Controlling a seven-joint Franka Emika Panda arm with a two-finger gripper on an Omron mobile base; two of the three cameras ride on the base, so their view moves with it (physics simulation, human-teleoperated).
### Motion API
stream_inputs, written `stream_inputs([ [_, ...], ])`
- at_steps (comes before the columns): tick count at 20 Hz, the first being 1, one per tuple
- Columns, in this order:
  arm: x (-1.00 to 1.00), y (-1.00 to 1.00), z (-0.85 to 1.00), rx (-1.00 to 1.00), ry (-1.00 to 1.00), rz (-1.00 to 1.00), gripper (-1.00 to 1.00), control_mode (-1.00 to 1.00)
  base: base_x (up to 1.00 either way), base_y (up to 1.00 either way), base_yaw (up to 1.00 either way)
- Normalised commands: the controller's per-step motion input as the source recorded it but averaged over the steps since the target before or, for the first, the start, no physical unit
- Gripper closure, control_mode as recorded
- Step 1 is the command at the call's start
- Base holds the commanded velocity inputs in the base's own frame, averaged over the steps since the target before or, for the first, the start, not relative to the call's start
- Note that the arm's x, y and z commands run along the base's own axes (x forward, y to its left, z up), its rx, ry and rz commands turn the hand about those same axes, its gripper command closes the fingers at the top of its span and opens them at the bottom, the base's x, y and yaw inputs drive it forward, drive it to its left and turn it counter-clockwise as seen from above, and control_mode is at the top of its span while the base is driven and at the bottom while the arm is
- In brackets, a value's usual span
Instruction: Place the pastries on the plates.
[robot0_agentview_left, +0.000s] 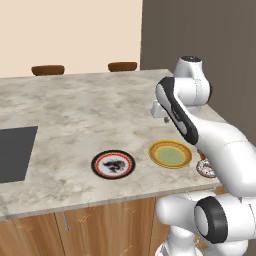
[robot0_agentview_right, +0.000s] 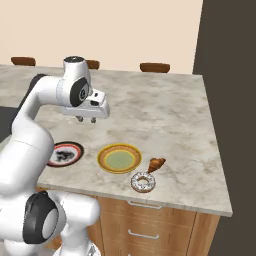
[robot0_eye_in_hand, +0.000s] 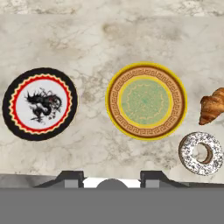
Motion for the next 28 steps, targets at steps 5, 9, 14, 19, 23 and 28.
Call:
stream_inputs([
  [5, -0.59, -0.22, -0.06, 0.0, -0.04, -0.01, -1.0, -1.0, 0.0, 0.0, 0.0],
  [9, -0.34, -0.75, -0.46, -0.07, 0.0, -0.01, -1.0, -1.0, 0.0, 0.0, 0.0],
  [14, 0.08, -0.71, -0.45, 0.01, -0.07, 0.01, -1.0, -1.0, 0.0, 0.0, 0.0],
  [19, 0.18, -0.7, -0.51, 0.09, -0.12, 0.15, -1.0, -1.0, 0.0, 0.0, 0.0],
  [23, 0.18, -0.8, -0.4, 0.02, 0.01, 0.03, -1.0, -1.0, 0.0, 0.0, 0.0],
  [28, 0.33, -0.82, -0.25, 0.0, 0.19, -0.2, -1.0, -1.0, 0.0, 0.0, 0.0],
])
